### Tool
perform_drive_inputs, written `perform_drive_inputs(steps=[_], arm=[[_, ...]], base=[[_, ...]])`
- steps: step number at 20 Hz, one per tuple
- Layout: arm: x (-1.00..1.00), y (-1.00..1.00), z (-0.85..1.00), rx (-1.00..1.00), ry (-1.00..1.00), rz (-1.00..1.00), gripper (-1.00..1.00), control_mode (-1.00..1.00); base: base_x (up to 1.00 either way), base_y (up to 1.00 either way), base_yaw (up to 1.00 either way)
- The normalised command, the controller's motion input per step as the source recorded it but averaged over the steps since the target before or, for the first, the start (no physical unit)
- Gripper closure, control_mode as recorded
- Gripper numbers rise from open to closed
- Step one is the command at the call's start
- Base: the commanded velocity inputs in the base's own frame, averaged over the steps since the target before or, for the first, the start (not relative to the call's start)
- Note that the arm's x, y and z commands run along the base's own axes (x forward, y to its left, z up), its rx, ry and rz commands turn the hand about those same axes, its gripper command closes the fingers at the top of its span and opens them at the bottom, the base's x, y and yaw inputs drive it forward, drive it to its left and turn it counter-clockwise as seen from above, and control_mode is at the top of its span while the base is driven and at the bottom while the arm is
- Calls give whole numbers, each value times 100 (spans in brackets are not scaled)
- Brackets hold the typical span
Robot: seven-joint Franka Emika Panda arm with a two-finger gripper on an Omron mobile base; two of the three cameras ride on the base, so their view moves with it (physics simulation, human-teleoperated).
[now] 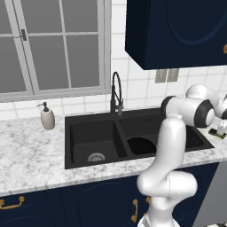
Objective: Pick the pan and sponge and place them into the sink. Then turn on the water.
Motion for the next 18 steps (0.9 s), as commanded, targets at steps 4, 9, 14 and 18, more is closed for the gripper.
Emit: perform_drive_inputs(steps=[4,9,14,18], arm=[[9,0,-36,0,1,0,-100,-100],[20,0,-40,0,1,0,-100,-100],[49,0,-15,0,0,3,-100,-100],[32,0,-27,0,0,2,-100,-100]], base=[[0,0,0],[0,0,0],[0,0,0],[0,0,0]])
